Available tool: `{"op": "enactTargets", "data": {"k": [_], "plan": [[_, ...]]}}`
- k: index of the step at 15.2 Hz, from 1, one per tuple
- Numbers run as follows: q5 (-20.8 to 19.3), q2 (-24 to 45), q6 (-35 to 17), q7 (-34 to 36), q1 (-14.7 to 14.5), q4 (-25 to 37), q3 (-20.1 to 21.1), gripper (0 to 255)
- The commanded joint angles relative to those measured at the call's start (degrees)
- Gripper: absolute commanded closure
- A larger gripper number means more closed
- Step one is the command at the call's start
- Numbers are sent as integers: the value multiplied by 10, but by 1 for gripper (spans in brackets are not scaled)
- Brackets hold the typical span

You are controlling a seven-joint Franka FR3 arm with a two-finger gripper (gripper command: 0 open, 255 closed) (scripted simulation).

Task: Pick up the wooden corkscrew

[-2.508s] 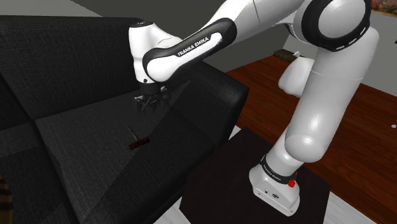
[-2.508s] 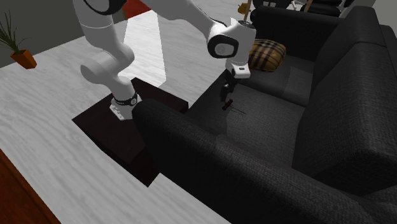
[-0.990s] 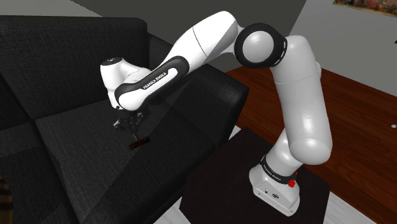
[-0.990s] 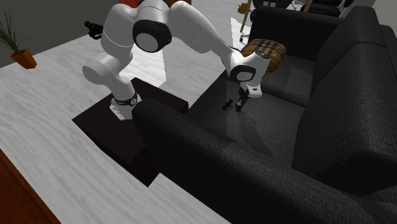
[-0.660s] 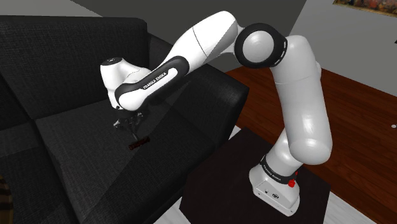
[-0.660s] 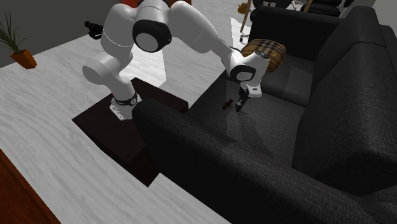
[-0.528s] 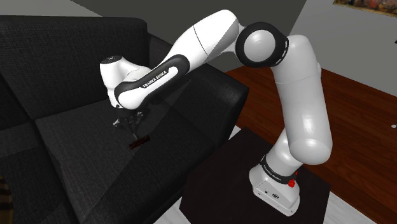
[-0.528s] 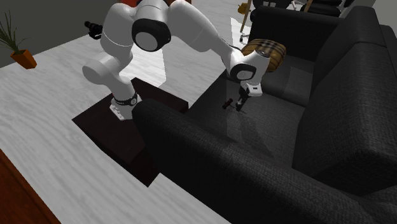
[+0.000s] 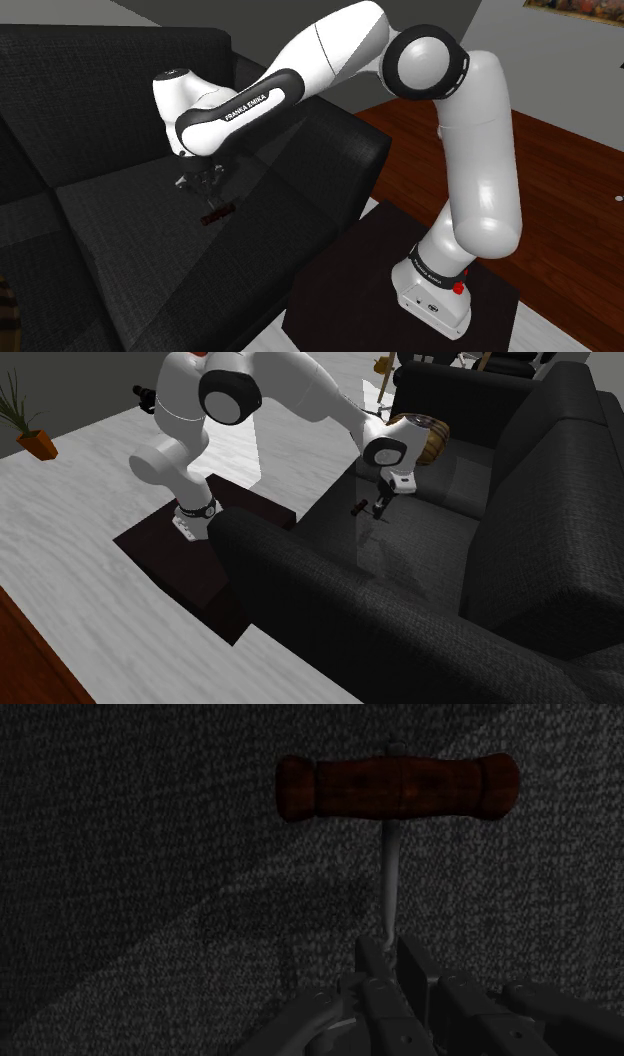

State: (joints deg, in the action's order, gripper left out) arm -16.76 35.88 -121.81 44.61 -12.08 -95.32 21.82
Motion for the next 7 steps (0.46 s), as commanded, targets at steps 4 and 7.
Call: {"op": "enactTargets", "data": {"k": [4,7], "plan": [[10,-23,28,-6,4,6,7,255],[12,-28,34,-7,5,7,8,255]]}}
